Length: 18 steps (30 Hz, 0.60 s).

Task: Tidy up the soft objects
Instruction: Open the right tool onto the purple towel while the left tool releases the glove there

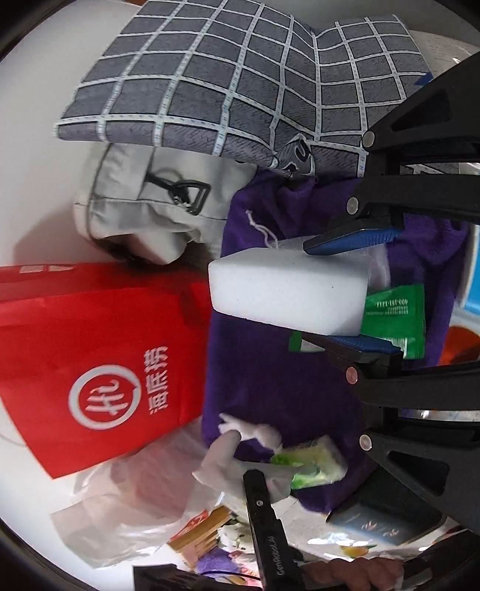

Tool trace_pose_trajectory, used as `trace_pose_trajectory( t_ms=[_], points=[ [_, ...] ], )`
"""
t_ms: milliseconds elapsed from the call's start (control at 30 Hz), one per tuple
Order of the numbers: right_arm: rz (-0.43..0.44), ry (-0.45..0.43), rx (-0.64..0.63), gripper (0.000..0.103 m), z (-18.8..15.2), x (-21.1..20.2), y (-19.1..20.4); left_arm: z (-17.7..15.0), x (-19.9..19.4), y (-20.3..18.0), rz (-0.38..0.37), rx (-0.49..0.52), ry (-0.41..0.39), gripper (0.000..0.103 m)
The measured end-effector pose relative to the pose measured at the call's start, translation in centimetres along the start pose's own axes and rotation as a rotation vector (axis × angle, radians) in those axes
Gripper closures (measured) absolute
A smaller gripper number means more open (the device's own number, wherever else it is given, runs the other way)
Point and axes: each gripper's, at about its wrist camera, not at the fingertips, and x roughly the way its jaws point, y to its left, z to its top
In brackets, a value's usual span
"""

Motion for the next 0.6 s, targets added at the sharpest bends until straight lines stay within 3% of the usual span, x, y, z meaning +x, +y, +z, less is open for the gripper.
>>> trace_pose_trajectory(
  t_ms=[300, 467, 533, 600],
  points=[
    [0.080, 0.147, 0.045, 0.063, -1.1, 3.7, -1.0, -0.4, 2.1, 0.7, -0.013, -0.014, 0.056, 0.092],
    [0.065, 0.150, 0.028, 0.062, -1.4, 4.2, -0.5, -0.2, 1.9, 1.0, -0.020, -0.023, 0.048, 0.092],
    [0.067, 0.150, 0.026, 0.057, -1.3, 4.2, -0.5, -0.2, 1.7, 1.3, -0.033, -0.026, 0.054, 0.090],
    [0.070, 0.139, 0.025, 0.052, -1.1, 4.0, -0.4, -0.1, 1.6, 1.3, -0.047, -0.032, 0.058, 0.079]
  ],
)
